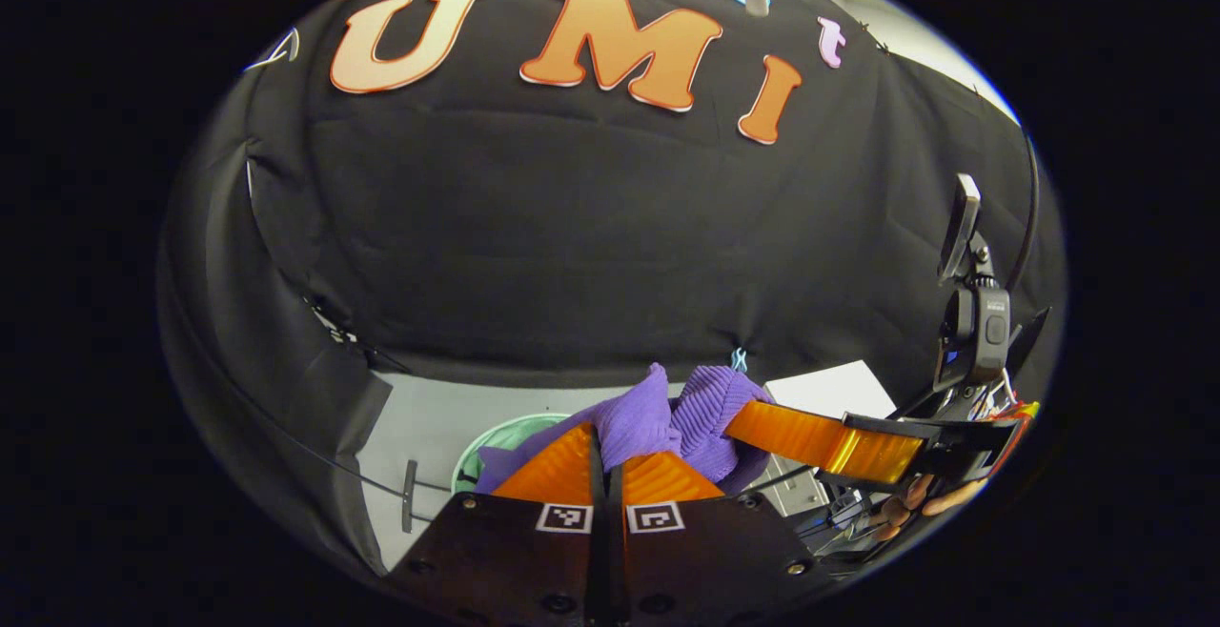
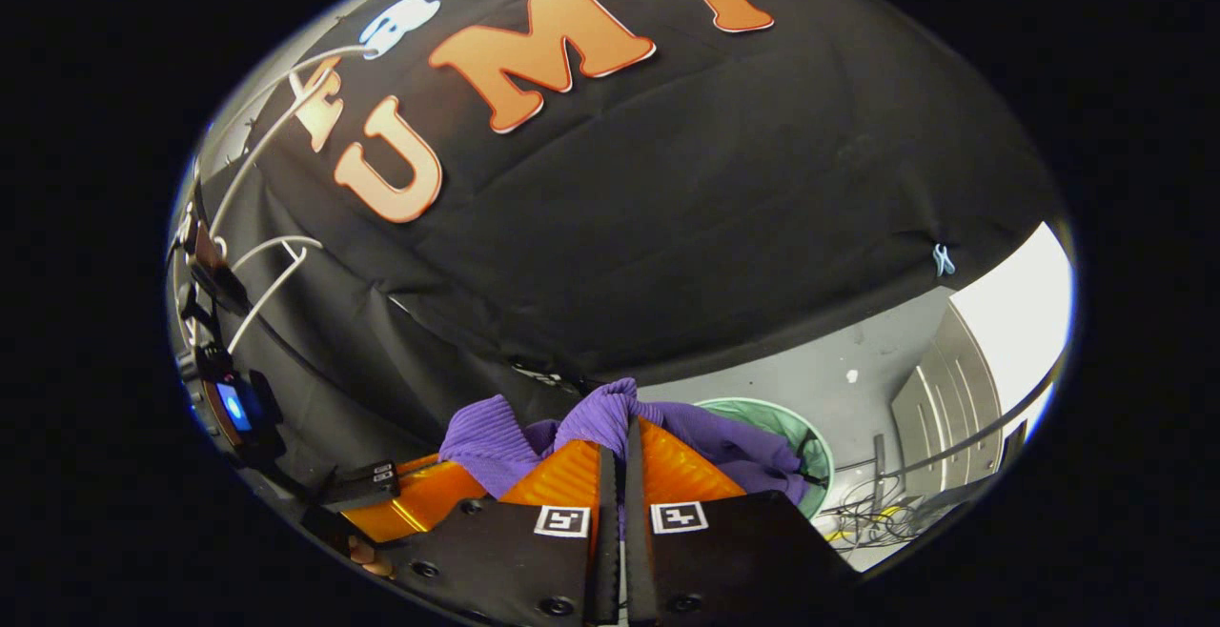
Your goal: Grasp the clothes on the hanger with both hands and then place them into the laundry hamper below.
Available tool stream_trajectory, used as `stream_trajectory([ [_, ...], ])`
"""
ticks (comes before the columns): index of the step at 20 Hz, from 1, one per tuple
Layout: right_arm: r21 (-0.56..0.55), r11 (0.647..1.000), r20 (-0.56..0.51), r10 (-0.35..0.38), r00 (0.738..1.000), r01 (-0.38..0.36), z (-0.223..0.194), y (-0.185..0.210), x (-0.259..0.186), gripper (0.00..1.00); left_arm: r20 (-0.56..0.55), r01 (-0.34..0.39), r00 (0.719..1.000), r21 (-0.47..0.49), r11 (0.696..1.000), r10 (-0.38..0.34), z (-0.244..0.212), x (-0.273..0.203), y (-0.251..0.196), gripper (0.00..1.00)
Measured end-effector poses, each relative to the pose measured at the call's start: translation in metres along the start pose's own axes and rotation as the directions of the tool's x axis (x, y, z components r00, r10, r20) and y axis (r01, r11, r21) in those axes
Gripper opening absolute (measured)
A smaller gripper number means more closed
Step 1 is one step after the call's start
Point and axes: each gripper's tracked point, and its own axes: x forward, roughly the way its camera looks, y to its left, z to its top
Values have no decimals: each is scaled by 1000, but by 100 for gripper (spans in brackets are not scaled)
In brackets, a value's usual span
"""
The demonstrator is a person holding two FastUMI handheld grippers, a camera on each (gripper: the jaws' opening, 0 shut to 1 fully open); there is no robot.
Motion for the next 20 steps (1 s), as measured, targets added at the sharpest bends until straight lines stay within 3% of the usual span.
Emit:
stream_trajectory([
  [8, -106, 981, -163, -177, 971, 161, -70, -42, 63, 11, -216, -50, 975, -21, 999, 44, -50, 34, 29, 1],
  [16, -184, 939, -312, -336, 889, 291, -124, -77, 89, 11, -425, -83, 902, -11, 996, 71, -126, 50, 72, 1],
  [20, -181, 927, -345, -373, 861, 329, -140, -93, 89, 11, -479, -105, 873, -3, 994, 91, -146, 44, 89, 1],
])
